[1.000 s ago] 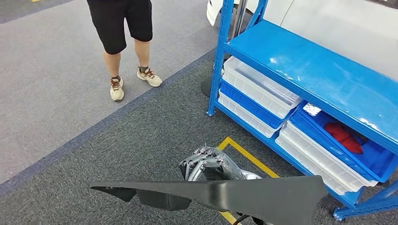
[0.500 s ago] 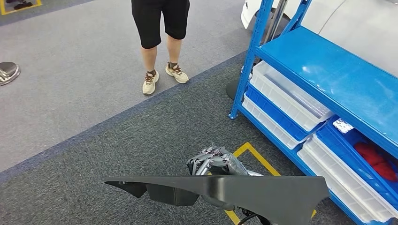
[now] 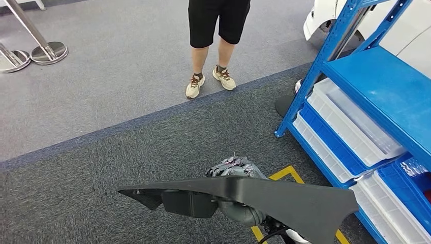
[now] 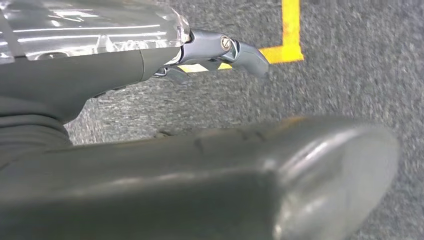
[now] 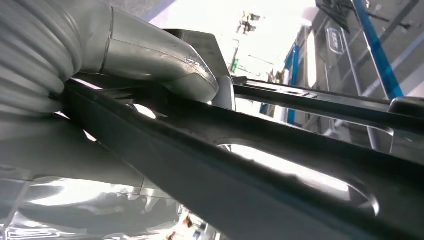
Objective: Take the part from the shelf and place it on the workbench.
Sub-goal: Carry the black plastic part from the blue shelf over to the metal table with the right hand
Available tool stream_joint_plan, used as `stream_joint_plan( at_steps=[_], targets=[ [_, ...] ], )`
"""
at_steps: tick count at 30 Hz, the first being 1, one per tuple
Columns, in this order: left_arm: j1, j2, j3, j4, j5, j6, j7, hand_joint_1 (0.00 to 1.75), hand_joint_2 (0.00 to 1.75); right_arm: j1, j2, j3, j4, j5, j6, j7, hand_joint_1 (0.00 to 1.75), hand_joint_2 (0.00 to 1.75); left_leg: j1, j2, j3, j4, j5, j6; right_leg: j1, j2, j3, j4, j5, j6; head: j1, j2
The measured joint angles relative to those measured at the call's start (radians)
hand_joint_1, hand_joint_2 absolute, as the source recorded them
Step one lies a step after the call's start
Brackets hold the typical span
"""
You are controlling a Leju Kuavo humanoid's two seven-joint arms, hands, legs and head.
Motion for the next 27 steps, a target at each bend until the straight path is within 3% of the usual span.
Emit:
stream_joint_plan(
  at_steps=[2,4,5,6,7,9,11,12,13,14,16,18,20,21,22,24,25,27],
  targets=[
    [-0.003,0.0,0.0,0.0,0.0,0.0,0.0,0.0,0.0,0.001,-0.002,-0.002,-0.001,0.0,0.0,0.0,1.75,1.75,-0.001,-0.019,-0.002,-0.001,0.003,0.008,-0.002,0.056,-0.047,0.104,-0.062,0.002,0.0,0.0],
    [-0.006,0.0,0.0,0.0,0.0,0.0,0.0,0.0,0.0,0.003,-0.005,-0.002,-0.001,-0.002,-0.001,0.001,1.75,1.75,-0.007,-0.043,-0.005,-0.001,0.005,0.012,0.001,0.075,-0.117,0.239,-0.114,-0.003,0.0,0.0],
    [-0.006,0.0,0.0,0.0,-0.001,0.0,0.0,0.0,0.0,0.004,-0.006,-0.002,-0.001,-0.004,-0.002,0.002,1.75,1.75,-0.011,-0.056,-0.005,-0.001,0.006,0.013,0.003,0.077,-0.137,0.271,-0.114,-0.008,0.0,0.0],
    [-0.005,0.0,0.0,0.0,-0.002,0.0,0.0,0.0,0.0,0.005,-0.008,-0.003,-0.001,-0.006,-0.003,0.003,1.75,1.75,-0.014,-0.07,-0.005,-0.001,0.006,0.014,0.007,0.08,-0.137,0.259,-0.092,-0.016,0.0,0.0],
    [-0.005,0.0,0.0,0.0,-0.002,0.0,-0.001,0.0,0.0,0.006,-0.01,-0.004,-0.001,-0.008,-0.004,0.003,1.75,1.75,-0.017,-0.084,-0.003,-0.001,0.007,0.015,0.012,0.087,-0.118,0.21,-0.053,-0.026,0.0,0.0],
    [-0.007,-0.003,0.0,0.001,0.001,0.004,-0.008,0.0,0.0,0.009,-0.012,-0.008,-0.001,-0.009,-0.001,0.001,1.75,1.75,-0.017,-0.11,-0.001,-0.002,0.009,0.014,0.021,0.137,-0.062,0.072,0.022,-0.049,0.0,0.0],
    [-0.01,-0.004,0.001,0.002,0.014,0.02,-0.025,0.0,0.0,0.017,-0.013,-0.014,0.0,-0.005,0.008,-0.007,1.75,1.75,-0.007,-0.133,-0.007,-0.004,0.014,0.007,0.028,0.177,-0.033,-0.001,0.05,-0.063,0.0,0.0],
    [-0.01,-0.003,0.002,0.002,0.023,0.03,-0.034,0.0,0.0,0.02,-0.014,-0.017,0.002,-0.004,0.016,-0.014,1.75,1.75,-0.003,-0.145,-0.011,-0.007,0.018,0.001,0.029,0.176,-0.031,-0.008,0.05,-0.065,0.0,0.0],
    [-0.008,0.002,0.004,0.002,0.031,0.04,-0.04,0.0,0.0,0.021,-0.015,-0.018,0.004,-0.005,0.026,-0.02,1.75,1.75,0.0,-0.158,-0.012,-0.013,0.022,-0.006,0.032,0.163,-0.026,-0.02,0.052,-0.066,0.0,0.0],
    [-0.006,0.008,0.006,0.002,0.039,0.046,-0.044,0.0,0.0,0.022,-0.016,-0.02,0.008,-0.008,0.037,-0.025,1.75,1.75,0.0,-0.156,-0.014,-0.012,0.022,-0.01,0.03,0.146,-0.018,-0.036,0.057,-0.066,0.0,0.0],
    [-0.004,0.026,0.009,0.002,0.046,0.05,-0.045,0.0,0.0,0.024,-0.017,-0.024,0.017,-0.018,0.056,-0.036,1.75,1.75,-0.006,-0.109,-0.034,0.03,-0.006,-0.015,0.026,0.113,0.0,-0.069,0.068,-0.066,-0.001,0.0],
    [-0.007,0.048,0.013,0.002,0.049,0.049,-0.038,0.0,0.0,0.032,-0.021,-0.028,0.031,-0.027,0.069,-0.048,1.75,1.75,-0.008,-0.047,-0.085,0.144,-0.067,-0.022,0.025,0.08,0.008,-0.08,0.071,-0.067,-0.001,0.0],
    [-0.006,0.067,0.019,0.001,0.054,0.048,-0.026,0.0,0.0,0.047,-0.034,-0.031,0.048,-0.034,0.074,-0.07,1.75,1.75,-0.003,-0.026,-0.127,0.237,-0.102,-0.033,0.024,0.046,0.007,-0.076,0.067,-0.065,0.0,0.0],
    [-0.003,0.075,0.023,0.001,0.056,0.046,-0.021,0.0,0.0,0.054,-0.044,-0.032,0.055,-0.041,0.075,-0.084,1.75,1.75,0.0,-0.021,-0.124,0.235,-0.094,-0.039,0.022,0.031,0.006,-0.072,0.064,-0.062,-0.001,0.0],
    [0.002,0.083,0.027,0.001,0.057,0.042,-0.016,0.0,0.0,0.059,-0.055,-0.032,0.06,-0.051,0.074,-0.092,1.75,1.75,0.003,-0.013,-0.098,0.193,-0.068,-0.045,0.019,0.017,0.004,-0.066,0.06,-0.058,-0.001,0.0],
    [0.008,0.095,0.029,0.0,0.057,0.032,-0.013,0.0,0.0,0.06,-0.074,-0.033,0.064,-0.077,0.064,-0.088,1.75,1.75,0.005,0.02,-0.021,0.059,-0.018,-0.05,0.016,-0.006,0.002,-0.049,0.047,-0.046,-0.001,0.0],
    [0.008,0.101,0.029,-0.001,0.055,0.027,-0.012,0.0,0.0,0.06,-0.083,-0.033,0.062,-0.087,0.056,-0.079,1.75,1.75,0.003,0.032,0.005,0.013,-0.006,-0.044,0.016,-0.016,0.001,-0.04,0.041,-0.04,-0.001,0.0],
    [0.01,0.109,0.029,-0.002,0.05,0.019,-0.011,0.0,0.0,0.059,-0.099,-0.033,0.058,-0.1,0.043,-0.064,1.75,1.75,-0.003,0.031,0.013,-0.007,-0.006,-0.024,0.02,-0.032,0.001,-0.031,0.034,-0.028,0.0,0.0]
  ],
)
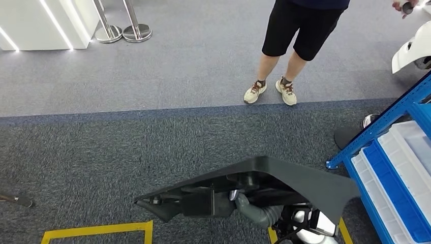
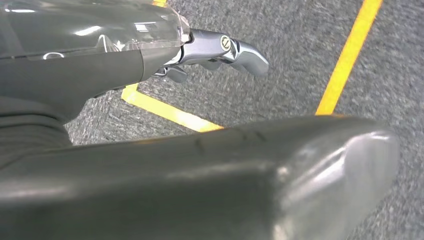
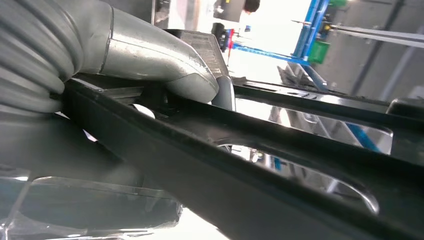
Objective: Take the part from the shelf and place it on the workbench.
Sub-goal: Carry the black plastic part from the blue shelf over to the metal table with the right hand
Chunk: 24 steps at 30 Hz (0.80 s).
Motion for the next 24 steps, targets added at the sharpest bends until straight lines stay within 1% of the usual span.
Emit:
stream_joint_plan(
  at_steps=[1,2,3,4,5,6,7,8,9,10,11,12,13,14,15,17,18,19,20,21,22,23,24],
  targets=[
    [0.003,0.004,0.0,-0.001,-0.002,-0.002,0.001,0.0,0.0,0.0,-0.007,0.0,-0.003,-0.003,-0.004,0.003,1.75,1.75,-0.001,-0.011,-0.002,-0.001,0.002,0.01,-0.001,-0.008,0.001,0.002,-0.001,0.005,0.0,0.0],
    [0.006,0.006,0.0,-0.001,-0.005,-0.004,0.001,0.0,0.0,-0.001,-0.014,0.0,-0.005,-0.004,-0.006,0.005,1.75,1.75,0.0,-0.02,-0.003,-0.002,0.004,0.017,-0.004,-0.005,0.002,0.004,-0.005,0.011,0.0,0.0],
    [0.008,0.008,0.0,-0.001,-0.006,-0.004,0.001,0.0,0.0,0.0,-0.02,0.0,-0.007,-0.005,-0.007,0.005,1.75,1.75,0.0,-0.029,-0.004,-0.004,0.006,0.023,-0.007,0.012,-0.001,0.015,-0.016,0.016,0.0,0.0],
    [0.008,0.009,0.0,-0.001,-0.006,-0.004,0.001,0.0,0.0,0.0,-0.025,0.0,-0.009,-0.006,-0.007,0.005,1.75,1.75,0.001,-0.037,-0.004,-0.006,0.009,0.029,-0.01,0.038,-0.012,0.044,-0.038,0.021,0.0,0.0],
    [0.007,0.01,0.0,-0.001,-0.007,-0.004,0.001,0.0,0.0,0.001,-0.03,0.0,-0.01,-0.007,-0.007,0.005,1.75,1.75,0.001,-0.047,-0.006,-0.007,0.011,0.033,-0.013,0.069,-0.036,0.097,-0.072,0.024,0.0,0.0],
    [0.005,0.011,0.0,-0.001,-0.007,-0.004,0.001,0.0,0.0,0.002,-0.034,0.0,-0.01,-0.008,-0.008,0.005,1.75,1.75,0.0,-0.057,-0.009,-0.007,0.013,0.037,-0.014,0.092,-0.07,0.167,-0.109,0.024,0.0,0.0],
    [0.004,0.011,0.0,-0.001,-0.007,-0.004,0.001,0.0,0.0,0.003,-0.038,0.0,-0.01,-0.008,-0.008,0.005,1.75,1.75,-0.003,-0.068,-0.013,-0.007,0.015,0.039,-0.014,0.103,-0.105,0.239,-0.138,0.023,0.0,0.0],
    [0.003,0.011,0.0,-0.001,-0.008,-0.004,0.001,0.0,0.0,0.005,-0.041,0.0,-0.01,-0.009,-0.008,0.006,1.75,1.75,-0.005,-0.081,-0.015,-0.007,0.017,0.041,-0.014,0.108,-0.131,0.29,-0.152,0.021,0.0,0.0],
    [0.004,0.011,0.0,-0.001,-0.008,-0.004,0.001,0.0,0.0,0.006,-0.043,0.0,-0.01,-0.009,-0.008,0.006,1.75,1.75,-0.007,-0.094,-0.017,-0.007,0.018,0.042,-0.013,0.111,-0.139,0.302,-0.144,0.017,0.0,0.0],
    [0.005,0.011,0.0,-0.001,-0.008,-0.004,0.002,0.0,0.0,0.006,-0.045,0.0,-0.01,-0.009,-0.008,0.006,1.75,1.75,-0.009,-0.107,-0.017,-0.007,0.019,0.042,-0.011,0.114,-0.125,0.272,-0.116,0.012,0.0,0.0],
    [0.006,0.011,0.0,-0.001,-0.008,-0.004,0.002,0.0,0.0,0.006,-0.046,0.0,-0.011,-0.009,-0.008,0.006,1.75,1.75,-0.009,-0.121,-0.016,-0.007,0.021,0.04,-0.009,0.125,-0.095,0.206,-0.075,0.005,0.0,0.0],
    [0.006,0.01,0.0,-0.001,-0.008,-0.004,0.001,0.0,0.0,0.006,-0.048,0.0,-0.011,-0.008,-0.009,0.006,1.75,1.75,-0.009,-0.133,-0.015,-0.007,0.022,0.039,-0.007,0.15,-0.059,0.131,-0.041,-0.003,0.0,0.0],
    [0.004,0.009,0.0,-0.001,-0.007,-0.004,0.001,0.0,0.0,0.006,-0.049,0.0,-0.012,-0.004,-0.009,0.005,1.75,1.75,-0.008,-0.145,-0.017,-0.007,0.025,0.035,-0.006,0.174,-0.03,0.067,-0.016,-0.008,0.0,0.0],
    [0.002,0.008,0.0,-0.001,-0.007,-0.004,0.001,0.0,0.0,0.006,-0.049,0.0,-0.012,0.0,-0.01,0.005,1.75,1.75,-0.007,-0.155,-0.02,-0.007,0.028,0.031,-0.004,0.194,-0.013,0.026,-0.003,-0.012,0.0,0.0],
    [0.001,0.006,0.0,-0.001,-0.007,-0.004,0.0,0.0,0.0,0.006,-0.049,0.001,-0.012,0.006,-0.009,0.005,1.75,1.75,-0.004,-0.166,-0.024,-0.007,0.032,0.026,-0.003,0.203,-0.007,0.01,-0.004,-0.013,0.0,0.0],
    [0.004,0.004,0.0,-0.001,-0.007,-0.004,-0.002,0.0,0.0,0.006,-0.049,0.004,-0.012,0.014,-0.008,0.005,1.75,1.75,0.0,-0.19,-0.03,-0.013,0.04,0.013,0.0,0.184,-0.006,0.004,-0.001,-0.016,0.0,0.0],
    [0.005,0.003,0.0,-0.001,-0.007,-0.004,-0.003,0.0,0.0,0.005,-0.049,0.006,-0.012,0.016,-0.008,0.005,1.75,1.75,0.0,-0.197,-0.032,-0.017,0.043,0.007,-0.002,0.171,-0.004,-0.004,0.004,-0.018,0.0,0.0],
    [0.007,0.002,0.001,-0.001,-0.006,-0.003,-0.004,0.0,0.0,0.005,-0.049,0.007,-0.012,0.017,-0.007,0.005,1.75,1.75,-0.003,-0.182,-0.035,-0.012,0.038,0.004,-0.004,0.157,0.0,-0.014,0.01,-0.022,0.0,0.0],
    [0.008,0.002,0.001,-0.001,-0.005,-0.003,-0.006,0.0,0.0,0.003,-0.049,0.007,-0.012,0.016,-0.006,0.005,1.75,1.75,-0.006,-0.154,-0.046,0.011,0.02,0.002,-0.006,0.142,0.003,-0.025,0.016,-0.026,0.0,0.0],
    [0.007,0.002,0.001,-0.001,-0.004,-0.003,-0.007,0.0,0.0,0.002,-0.05,0.007,-0.012,0.015,-0.003,0.005,1.75,1.75,-0.009,-0.117,-0.066,0.056,-0.01,0.001,-0.007,0.127,0.005,-0.033,0.021,-0.028,0.0,0.0],
    [0.006,0.002,0.002,-0.001,-0.001,-0.003,-0.009,0.0,0.0,0.002,-0.05,0.007,-0.01,0.014,0.001,0.005,1.75,1.75,-0.01,-0.082,-0.092,0.12,-0.047,0.0,-0.005,0.111,0.005,-0.035,0.022,-0.031,0.0,0.0],
    [0.004,0.001,0.004,-0.001,0.002,-0.003,-0.01,0.0,0.0,0.001,-0.051,0.007,-0.009,0.011,0.006,0.004,1.75,1.75,-0.009,-0.065,-0.12,0.187,-0.079,-0.003,-0.004,0.095,0.003,-0.034,0.022,-0.032,0.0,0.0],
    [0.003,-0.001,0.006,-0.001,0.006,-0.003,-0.011,0.0,0.0,0.0,-0.051,0.007,-0.007,0.008,0.012,0.005,1.75,1.75,-0.007,-0.056,-0.138,0.234,-0.098,-0.006,-0.003,0.079,0.002,-0.033,0.022,-0.032,0.0,0.0]
  ],
)
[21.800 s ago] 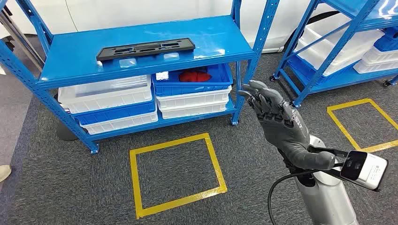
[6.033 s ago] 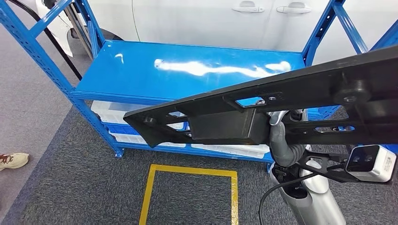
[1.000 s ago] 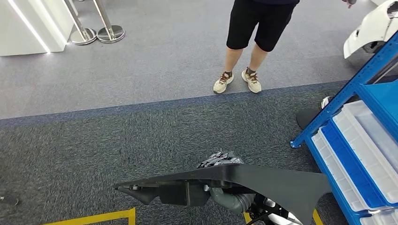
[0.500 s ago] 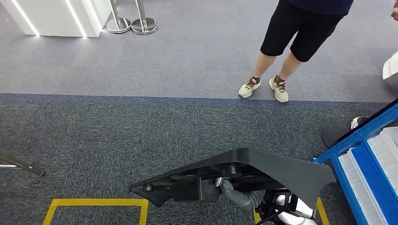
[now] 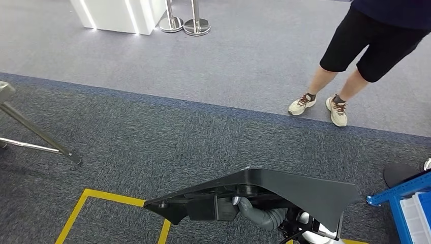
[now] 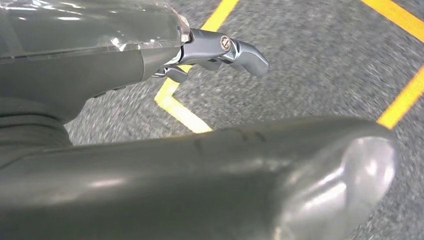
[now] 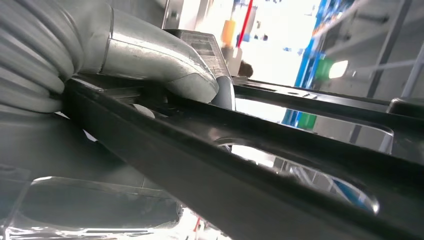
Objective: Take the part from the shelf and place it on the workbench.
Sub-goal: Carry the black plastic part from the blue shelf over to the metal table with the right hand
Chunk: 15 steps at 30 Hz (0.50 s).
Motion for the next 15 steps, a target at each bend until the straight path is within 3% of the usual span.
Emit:
stream_joint_plan(
  at_steps=[1,2,4,6,7,9,11,13,15],
  targets=[
    [0.0,-0.002,0.002,0.0,0.004,0.001,0.0,0.0,0.0,-0.001,-0.001,0.0,0.002,-0.003,0.007,0.0,1.75,1.75,0.001,0.005,-0.001,0.014,-0.001,-0.002,0.001,-0.016,-0.002,0.002,-0.001,0.0,0.0,0.0],
    [0.0,-0.002,0.005,0.0,0.006,0.001,-0.001,0.0,0.0,-0.004,-0.002,0.0,0.003,-0.005,0.012,0.0,1.75,1.75,0.002,0.011,0.02,-0.013,0.015,-0.004,0.001,-0.031,-0.003,0.004,-0.002,0.001,0.0,0.0],
    [0.0,-0.001,0.012,0.0,0.008,0.001,-0.002,0.0,0.0,-0.016,-0.007,0.0,0.004,-0.011,0.017,0.0,1.75,1.75,0.0,0.049,0.102,-0.145,0.064,-0.003,0.003,-0.057,-0.004,0.01,-0.007,0.008,0.0,0.0],
    [-0.005,0.002,0.017,-0.001,0.008,0.0,-0.002,0.0,0.0,-0.029,-0.012,0.0,0.003,-0.015,0.017,0.0,1.75,1.75,-0.006,0.082,0.156,-0.24,0.086,0.01,0.009,-0.08,-0.005,0.02,-0.014,0.016,0.0,0.0],
    [-0.006,0.002,0.018,-0.001,0.008,0.0,-0.002,0.0,0.0,-0.034,-0.014,0.0,0.002,-0.016,0.016,0.0,1.75,1.75,-0.009,0.086,0.161,-0.255,0.085,0.017,0.012,-0.091,-0.006,0.023,-0.017,0.021,0.0,0.0],
    [-0.003,0.003,0.019,-0.001,0.008,0.0,-0.002,0.0,0.0,-0.042,-0.016,0.0,0.0,-0.007,0.012,0.001,1.75,1.75,-0.007,0.062,0.157,-0.256,0.087,0.03,0.012,-0.106,-0.005,0.028,-0.022,0.029,0.0,0.0],
    [-0.003,0.003,0.021,-0.001,0.009,0.0,-0.003,0.0,0.0,-0.055,-0.014,0.004,-0.001,0.01,0.007,0.005,1.75,1.75,-0.004,0.04,0.156,-0.26,0.092,0.041,0.005,-0.059,-0.019,0.067,-0.052,0.04,0.0,0.0],
    [-0.01,0.002,0.021,-0.001,0.008,0.001,-0.006,0.0,0.0,-0.082,-0.003,0.013,0.01,0.02,0.0,0.021,1.75,1.75,-0.002,0.018,0.154,-0.261,0.097,0.048,-0.003,0.009,-0.074,0.185,-0.115,0.047,0.001,0.0],
    [-0.015,0.0,0.021,-0.001,0.004,0.001,-0.011,0.0,0.0,-0.12,0.02,0.03,0.039,0.028,-0.003,0.04,1.75,1.75,-0.003,-0.006,0.151,-0.26,0.098,0.05,-0.005,0.029,-0.139,0.311,-0.159,0.049,0.001,0.0]
  ],
)
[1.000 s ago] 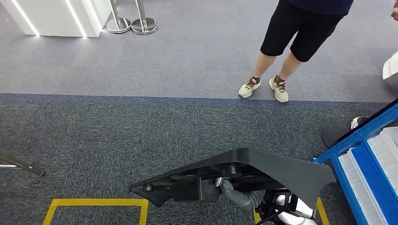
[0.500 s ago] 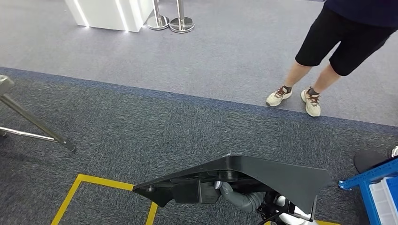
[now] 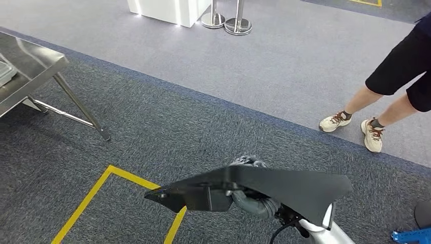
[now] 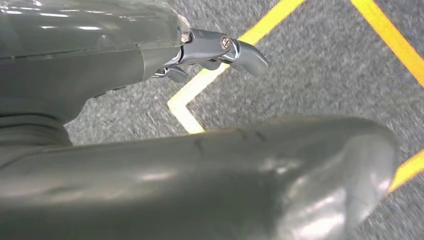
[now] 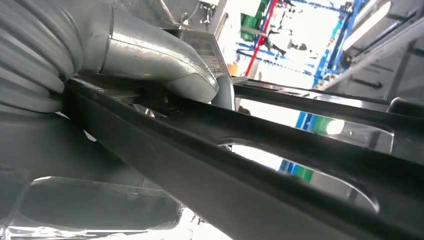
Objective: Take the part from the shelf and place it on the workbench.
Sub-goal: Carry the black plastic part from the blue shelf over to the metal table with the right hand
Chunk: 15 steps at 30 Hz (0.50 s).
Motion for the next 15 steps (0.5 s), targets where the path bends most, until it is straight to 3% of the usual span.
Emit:
stream_joint_plan(
  at_steps=[1,2,3,5,7,9,10,12,13,15],
  targets=[
    [-0.001,-0.001,0.0,0.0,-0.001,0.0,-0.001,0.0,0.0,-0.02,0.016,0.013,0.02,0.006,0.001,0.006,1.75,1.75,0.0,-0.013,0.0,0.001,0.0,0.0,-0.001,0.002,-0.013,0.019,0.006,-0.001,0.0,0.0],
    [-0.002,-0.002,0.0,0.0,-0.001,0.001,-0.002,0.0,0.0,-0.042,0.033,0.027,0.041,0.012,0.003,0.01,1.75,1.75,-0.001,-0.027,0.0,0.002,0.001,-0.001,-0.001,0.005,-0.006,-0.002,0.033,-0.003,0.0,0.0],
    [-0.003,-0.003,0.0,0.0,0.0,0.001,-0.002,0.0,0.0,-0.063,0.05,0.043,0.062,0.018,0.005,0.01,1.75,1.75,0.0,-0.041,0.001,0.004,0.001,-0.002,-0.002,0.012,0.018,-0.059,0.073,-0.007,0.0,0.0],
    [-0.008,-0.006,0.0,0.0,0.002,0.0,-0.004,0.0,0.0,-0.103,0.081,0.074,0.094,0.023,0.01,0.008,1.75,1.75,0.0,-0.068,-0.003,0.008,0.002,-0.007,-0.005,0.057,0.075,-0.194,0.139,-0.015,0.0,0.0],
    [-0.01,-0.007,0.0,0.0,0.004,-0.001,-0.006,0.0,0.0,-0.134,0.104,0.096,0.109,0.019,0.013,0.012,1.75,1.75,0.003,-0.094,-0.014,0.01,0.006,-0.018,-0.006,0.087,0.1,-0.257,0.152,-0.019,0.0,0.0],
    [-0.004,-0.008,0.001,0.0,0.004,-0.002,-0.007,0.0,0.0,-0.155,0.119,0.111,0.117,0.012,0.014,0.019,1.75,1.75,0.008,-0.115,-0.023,0.008,0.011,-0.033,-0.006,0.067,0.103,-0.269,0.151,-0.025,0.0,0.0],
    [0.001,-0.008,0.002,0.0,0.004,-0.002,-0.008,0.0,0.0,-0.163,0.125,0.116,0.119,0.01,0.015,0.022,1.75,1.75,0.007,-0.106,-0.027,0.013,0.007,-0.038,-0.007,0.054,0.107,-0.277,0.153,-0.031,0.0,0.0],
    [0.002,-0.007,0.003,0.0,0.004,-0.003,-0.008,0.0,0.0,-0.174,0.135,0.123,0.122,0.005,0.016,0.025,1.75,1.75,0.004,-0.054,-0.055,0.072,-0.031,-0.045,-0.009,0.025,0.114,-0.29,0.159,-0.041,0.0,0.0],
    [0.0,-0.007,0.003,0.0,0.004,-0.003,-0.008,0.0,0.0,-0.177,0.137,0.125,0.123,0.004,0.017,0.026,1.75,1.75,0.003,-0.024,-0.083,0.132,-0.062,-0.048,-0.006,0.011,0.115,-0.292,0.158,-0.045,-0.001,0.0],
    [-0.003,-0.008,0.004,0.0,0.004,-0.005,-0.008,0.0,0.0,-0.179,0.139,0.131,0.128,0.003,0.018,0.029,1.75,1.75,0.006,0.004,-0.144,0.261,-0.114,-0.055,-0.001,-0.021,0.116,-0.29,0.156,-0.048,-0.001,0.0]
  ],
)
